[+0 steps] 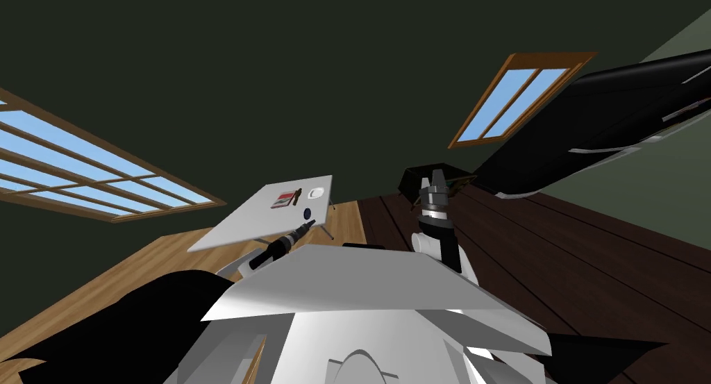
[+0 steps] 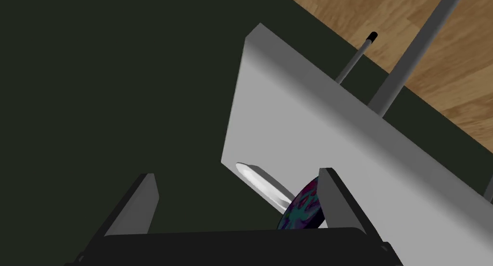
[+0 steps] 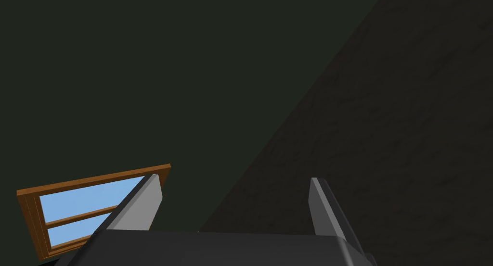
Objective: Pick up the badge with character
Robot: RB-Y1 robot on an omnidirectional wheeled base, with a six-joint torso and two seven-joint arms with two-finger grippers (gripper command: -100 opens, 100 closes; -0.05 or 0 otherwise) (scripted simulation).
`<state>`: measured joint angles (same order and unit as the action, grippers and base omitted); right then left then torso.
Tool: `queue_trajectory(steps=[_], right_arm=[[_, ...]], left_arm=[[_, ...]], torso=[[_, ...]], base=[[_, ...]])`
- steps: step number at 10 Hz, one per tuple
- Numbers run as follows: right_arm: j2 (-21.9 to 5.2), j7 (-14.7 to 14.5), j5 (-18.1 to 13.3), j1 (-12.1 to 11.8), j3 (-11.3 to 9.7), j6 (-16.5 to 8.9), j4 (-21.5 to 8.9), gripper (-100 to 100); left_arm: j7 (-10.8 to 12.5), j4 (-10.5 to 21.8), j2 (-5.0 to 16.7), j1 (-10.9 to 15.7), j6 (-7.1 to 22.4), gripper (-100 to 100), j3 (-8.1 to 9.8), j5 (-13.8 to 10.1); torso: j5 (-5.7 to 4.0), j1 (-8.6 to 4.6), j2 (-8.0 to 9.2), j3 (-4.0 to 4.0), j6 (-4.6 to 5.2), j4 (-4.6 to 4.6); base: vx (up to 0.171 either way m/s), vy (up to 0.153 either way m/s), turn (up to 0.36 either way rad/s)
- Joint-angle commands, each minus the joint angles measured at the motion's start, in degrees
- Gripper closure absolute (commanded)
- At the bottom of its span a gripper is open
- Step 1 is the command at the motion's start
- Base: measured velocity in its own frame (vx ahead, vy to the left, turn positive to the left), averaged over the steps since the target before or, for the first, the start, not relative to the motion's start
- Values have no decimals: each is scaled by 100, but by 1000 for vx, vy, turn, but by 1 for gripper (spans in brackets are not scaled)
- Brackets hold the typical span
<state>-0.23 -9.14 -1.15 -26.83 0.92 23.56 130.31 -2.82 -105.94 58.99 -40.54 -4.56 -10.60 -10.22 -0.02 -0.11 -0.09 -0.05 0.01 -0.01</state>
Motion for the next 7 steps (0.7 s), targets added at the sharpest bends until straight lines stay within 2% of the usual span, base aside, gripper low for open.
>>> queue_trajectory(steps=[1,2,3,4,7], right_arm=[[0,0,0,0,0,0,0,0],[0,0,0,0,0,0,0,0],[0,0,0,0,0,0,0,0],[0,0,0,0,0,0,0,0],[0,0,0,0,0,0,0,0]], left_arm=[[16,97,166,22,42,-100,-31,2],[19,189,398,-2,172,-100,-57,33],[22,277,550,-24,302,-100,-82,68],[22,277,626,-24,302,-100,-82,68],[36,517,1210,-79,677,-100,-147,178]], torso=[[0,0,0,0,0,0],[1,3,0,0,-2,0],[0,1,-1,0,0,0],[0,-2,-5,-3,0,-1],[-1,-4,-7,-4,0,-1]], base=[[17,-19,-40],[23,-27,-82],[33,-42,-134],[27,-35,-49],[39,-40,-117]])
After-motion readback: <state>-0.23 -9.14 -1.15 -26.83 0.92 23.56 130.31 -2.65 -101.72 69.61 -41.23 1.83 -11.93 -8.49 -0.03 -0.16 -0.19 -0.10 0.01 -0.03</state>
